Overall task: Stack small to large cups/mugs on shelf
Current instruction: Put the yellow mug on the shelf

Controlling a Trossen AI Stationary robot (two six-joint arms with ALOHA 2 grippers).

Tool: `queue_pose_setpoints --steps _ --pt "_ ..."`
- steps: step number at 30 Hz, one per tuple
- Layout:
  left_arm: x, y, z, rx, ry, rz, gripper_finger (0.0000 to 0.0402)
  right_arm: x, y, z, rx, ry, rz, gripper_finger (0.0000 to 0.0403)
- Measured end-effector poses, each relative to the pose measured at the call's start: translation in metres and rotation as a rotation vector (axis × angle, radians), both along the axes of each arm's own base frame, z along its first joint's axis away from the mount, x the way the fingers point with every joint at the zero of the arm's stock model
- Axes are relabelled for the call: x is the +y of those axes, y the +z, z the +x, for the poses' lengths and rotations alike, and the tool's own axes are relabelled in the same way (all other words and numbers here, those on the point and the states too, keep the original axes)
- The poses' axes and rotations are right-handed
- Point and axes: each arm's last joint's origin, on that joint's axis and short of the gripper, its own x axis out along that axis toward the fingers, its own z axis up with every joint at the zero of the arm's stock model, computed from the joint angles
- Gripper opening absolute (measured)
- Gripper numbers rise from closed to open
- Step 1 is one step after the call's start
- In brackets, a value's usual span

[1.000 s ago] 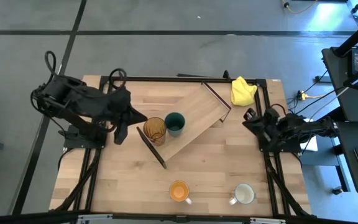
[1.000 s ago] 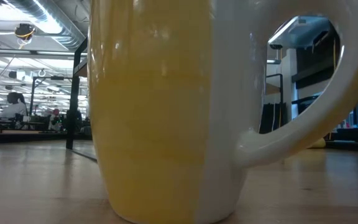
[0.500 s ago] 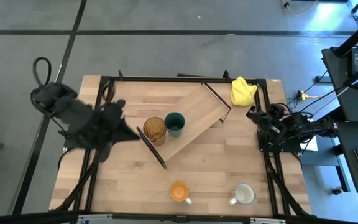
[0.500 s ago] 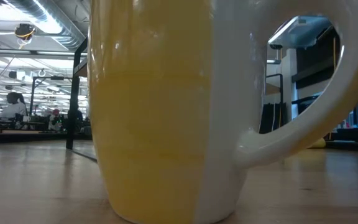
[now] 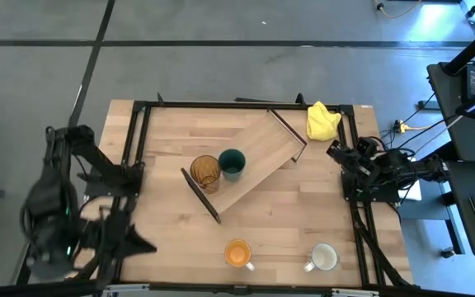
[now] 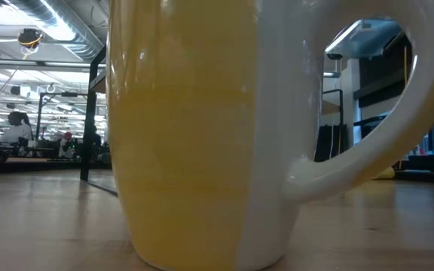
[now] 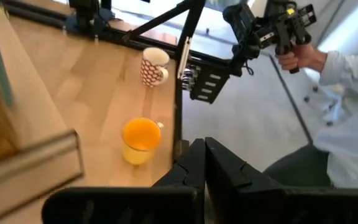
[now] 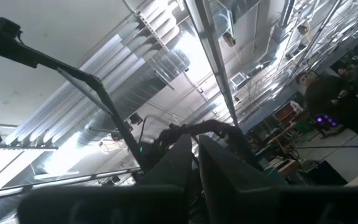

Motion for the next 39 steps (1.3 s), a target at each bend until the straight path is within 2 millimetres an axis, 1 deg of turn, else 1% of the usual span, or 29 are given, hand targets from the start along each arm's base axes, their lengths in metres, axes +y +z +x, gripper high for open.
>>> queue_pose_setpoints --steps 3,6,10,12,14,17,20,23,26,29,32,35,39 --pt "-0.020 -0.034 -0.011 -0.029 0.050 -0.034 0.0002 0.000 0.000 0.000 0.003 -0.012 0.012 0.0032" --pt "-0.032 -0.071 -0.014 -0.020 0.098 -0.095 0.0001 -0.001 -0.001 0.000 0.008 -0.003 0.028 0.0032" --pt "-0.041 -0.125 -0.007 0.051 0.091 -0.178 0.0001 0.000 -0.002 0.001 0.019 0.039 0.083 0.0032" --pt "-0.044 -0.147 -0.001 0.061 0.059 -0.221 0.0001 0.000 -0.003 0.002 0.026 0.068 0.121 0.0032" --pt "-0.046 -0.165 0.004 0.040 0.018 -0.247 0.0001 0.000 -0.003 0.003 0.031 0.092 0.148 0.0032" --pt "-0.046 -0.183 0.013 -0.005 -0.017 -0.248 0.0001 0.002 -0.004 0.005 0.047 0.120 0.166 0.0032" --pt "-0.046 -0.203 0.023 0.014 -0.032 -0.223 0.0001 0.004 -0.006 0.008 0.074 0.156 0.187 0.0032" --pt "-0.050 -0.221 0.039 0.078 -0.068 -0.236 0.0001 0.009 -0.004 0.011 0.102 0.235 0.193 0.0032" --pt "-0.057 -0.241 0.062 0.104 -0.121 -0.279 0.0001 0.014 0.002 0.014 0.115 0.320 0.184 0.0032" --pt "-0.061 -0.249 0.086 0.024 -0.165 -0.315 0.0001 0.017 0.010 0.016 0.122 0.331 0.133 0.0032" --pt "-0.055 -0.260 0.104 -0.001 -0.133 -0.291 0.0001 0.018 0.016 0.018 0.125 0.295 0.095 0.0032" --pt "-0.049 -0.266 0.114 -0.004 -0.118 -0.256 0.0001 0.019 0.020 0.020 0.131 0.297 0.103 0.0032" --pt "-0.045 -0.274 0.123 0.004 -0.121 -0.201 0.0001 0.022 0.029 0.023 0.137 0.339 0.136 0.0032"
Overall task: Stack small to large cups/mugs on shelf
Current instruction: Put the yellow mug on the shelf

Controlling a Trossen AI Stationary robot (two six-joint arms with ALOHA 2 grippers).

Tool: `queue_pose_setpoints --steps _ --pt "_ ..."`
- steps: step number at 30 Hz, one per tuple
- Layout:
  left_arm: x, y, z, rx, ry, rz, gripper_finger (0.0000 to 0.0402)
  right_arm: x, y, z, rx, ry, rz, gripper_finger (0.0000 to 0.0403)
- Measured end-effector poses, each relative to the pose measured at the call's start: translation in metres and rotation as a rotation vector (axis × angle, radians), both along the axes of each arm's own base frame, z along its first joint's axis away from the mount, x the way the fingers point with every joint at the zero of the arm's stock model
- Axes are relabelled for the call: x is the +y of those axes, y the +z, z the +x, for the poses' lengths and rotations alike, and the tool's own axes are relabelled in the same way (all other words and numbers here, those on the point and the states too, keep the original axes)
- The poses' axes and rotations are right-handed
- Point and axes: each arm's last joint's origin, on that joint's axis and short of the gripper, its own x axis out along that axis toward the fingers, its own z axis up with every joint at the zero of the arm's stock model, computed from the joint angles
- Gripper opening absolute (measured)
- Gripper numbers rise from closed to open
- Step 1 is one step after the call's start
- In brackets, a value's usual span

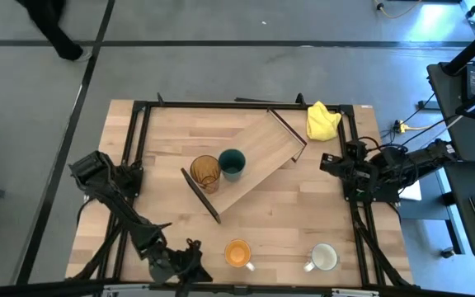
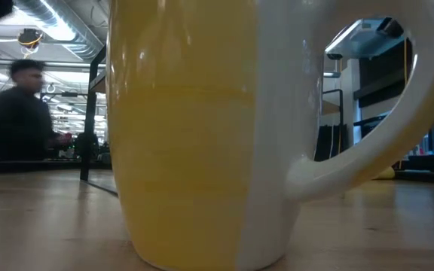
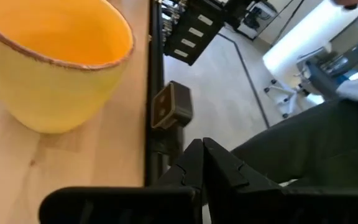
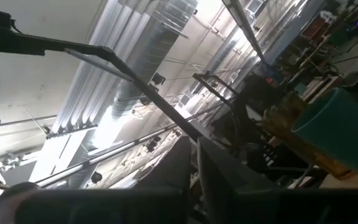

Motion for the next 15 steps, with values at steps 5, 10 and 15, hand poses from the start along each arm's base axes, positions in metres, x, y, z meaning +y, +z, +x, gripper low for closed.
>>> queue_pose_setpoints --steps 5,10,15 --pt "0.007 -0.016 0.013 0.013 0.032 0.028 0.0001 0.006 0.019 0.005 -0.008 0.031 -0.018 0.0032" --pt "0.008 -0.031 0.019 -0.008 0.150 0.055 0.0001 0.011 0.041 0.010 -0.037 0.039 -0.062 0.0032" --pt "0.013 -0.045 0.024 -0.013 0.261 0.088 0.0001 0.014 0.059 0.014 -0.057 0.061 -0.066 0.0032"
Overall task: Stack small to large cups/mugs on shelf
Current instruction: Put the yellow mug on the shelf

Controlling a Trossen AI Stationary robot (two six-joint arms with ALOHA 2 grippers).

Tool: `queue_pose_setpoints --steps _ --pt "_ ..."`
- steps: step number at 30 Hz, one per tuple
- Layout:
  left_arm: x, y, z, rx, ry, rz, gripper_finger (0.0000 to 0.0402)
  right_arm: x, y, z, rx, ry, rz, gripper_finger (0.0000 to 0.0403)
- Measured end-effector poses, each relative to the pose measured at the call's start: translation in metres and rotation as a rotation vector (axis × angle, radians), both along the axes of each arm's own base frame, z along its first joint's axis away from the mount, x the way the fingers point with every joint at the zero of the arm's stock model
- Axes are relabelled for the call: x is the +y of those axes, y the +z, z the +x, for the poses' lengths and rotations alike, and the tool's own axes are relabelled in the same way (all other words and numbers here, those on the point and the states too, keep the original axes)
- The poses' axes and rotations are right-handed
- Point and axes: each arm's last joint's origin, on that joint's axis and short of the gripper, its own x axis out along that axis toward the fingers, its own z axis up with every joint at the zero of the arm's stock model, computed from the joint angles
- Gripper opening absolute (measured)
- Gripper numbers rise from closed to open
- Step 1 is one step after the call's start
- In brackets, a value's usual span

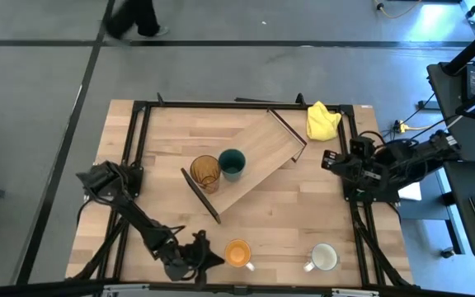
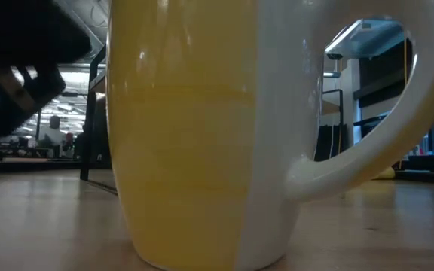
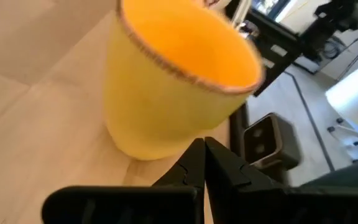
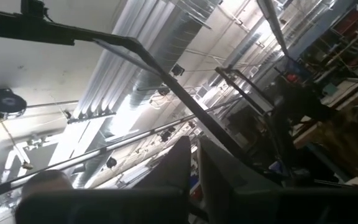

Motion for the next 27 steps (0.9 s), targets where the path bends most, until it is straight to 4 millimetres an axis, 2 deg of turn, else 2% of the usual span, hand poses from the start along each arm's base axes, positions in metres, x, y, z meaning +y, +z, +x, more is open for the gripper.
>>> queue_pose_setpoints --steps 8,18,22,27 --pt "0.012 -0.015 0.023 -0.034 0.009 -0.070 0.0001 0.002 0.014 0.004 -0.013 0.021 -0.001 0.0032" --pt "0.034 -0.011 0.044 -0.079 0.054 -0.051 0.0001 0.006 0.007 0.009 0.076 0.127 0.001 0.0032" --pt "0.031 -0.008 0.043 -0.091 0.016 -0.071 0.0002 0.011 0.000 0.018 0.142 0.202 -0.005 0.0032" --pt "0.011 -0.004 0.030 -0.114 -0.073 -0.155 0.0002 0.016 -0.009 0.029 0.210 0.196 -0.021 0.0032"
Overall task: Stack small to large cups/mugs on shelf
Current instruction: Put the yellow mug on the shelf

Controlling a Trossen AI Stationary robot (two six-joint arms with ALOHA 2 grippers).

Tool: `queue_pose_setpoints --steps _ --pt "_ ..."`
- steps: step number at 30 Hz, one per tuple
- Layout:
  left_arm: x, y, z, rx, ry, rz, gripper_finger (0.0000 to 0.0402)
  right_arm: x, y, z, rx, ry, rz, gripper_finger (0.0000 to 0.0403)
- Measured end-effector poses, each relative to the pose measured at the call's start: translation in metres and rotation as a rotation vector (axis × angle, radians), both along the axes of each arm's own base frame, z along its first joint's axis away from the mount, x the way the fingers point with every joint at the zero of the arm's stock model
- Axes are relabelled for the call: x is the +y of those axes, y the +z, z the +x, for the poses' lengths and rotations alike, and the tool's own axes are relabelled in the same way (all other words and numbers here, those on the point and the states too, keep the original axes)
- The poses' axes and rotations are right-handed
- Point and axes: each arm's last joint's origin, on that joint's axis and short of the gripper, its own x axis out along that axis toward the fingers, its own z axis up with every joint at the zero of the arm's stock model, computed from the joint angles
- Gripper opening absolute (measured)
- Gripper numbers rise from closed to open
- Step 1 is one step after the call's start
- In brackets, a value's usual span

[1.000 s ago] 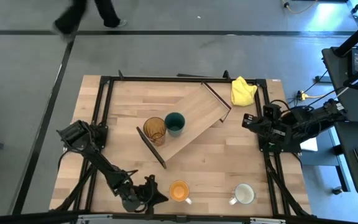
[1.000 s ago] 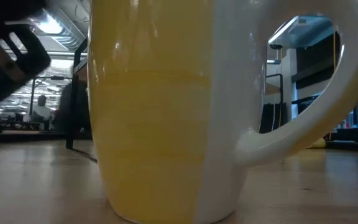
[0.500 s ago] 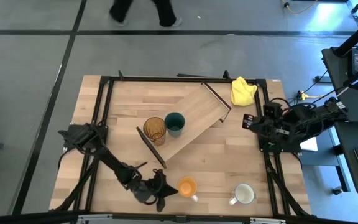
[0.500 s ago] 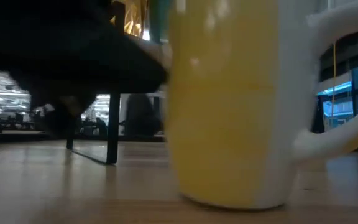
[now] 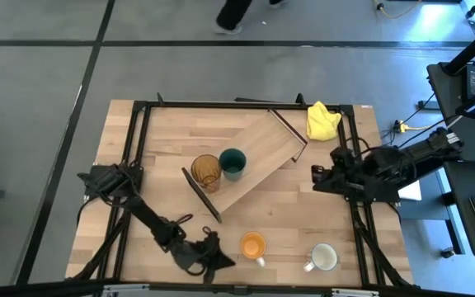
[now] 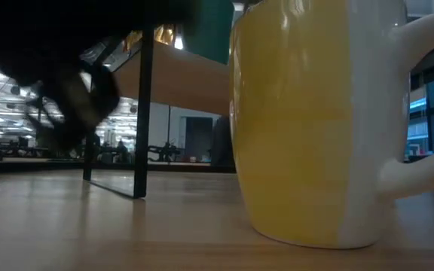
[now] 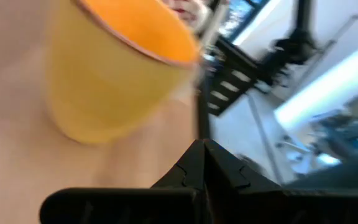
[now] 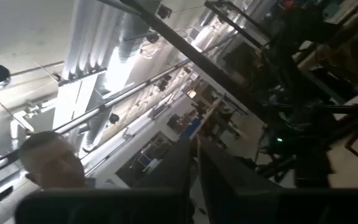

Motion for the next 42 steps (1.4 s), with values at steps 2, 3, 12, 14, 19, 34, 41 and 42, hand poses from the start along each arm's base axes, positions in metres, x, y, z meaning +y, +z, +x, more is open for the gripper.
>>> queue_pose_setpoints --steps 2,3,12,14,19,34,41,42 --pt "-0.009 0.003 -0.008 -0.005 -0.023 -0.032 0.0003 0.002 -0.004 0.006 0.034 -0.014 0.000 0.0032" --pt "-0.014 0.005 -0.012 -0.006 -0.035 -0.046 0.0002 0.003 -0.007 0.009 0.061 -0.018 0.012 0.0032" --pt "-0.030 0.058 -0.057 -0.120 0.003 -0.065 0.0001 0.014 -0.032 0.047 0.268 -0.086 0.004 0.0032" --pt "-0.021 0.083 -0.070 -0.157 0.013 -0.054 0.0001 0.018 -0.024 0.057 0.267 -0.094 -0.028 0.0028" --pt "0.012 0.151 -0.101 -0.282 0.031 0.033 0.0001 0.028 0.025 0.079 0.153 -0.148 -0.206 0.0005" --pt "0.082 0.229 -0.174 -0.339 0.010 0.146 0.0000 0.056 0.070 0.110 0.967 0.117 -0.798 0.0016" --pt "0.101 0.236 -0.192 -0.325 0.022 0.166 0.0000 0.083 0.016 0.152 1.151 0.344 -0.734 0.0038" --pt "0.101 0.236 -0.193 -0.325 0.018 0.166 0.0000 0.086 0.011 0.158 1.140 0.341 -0.744 0.0037"
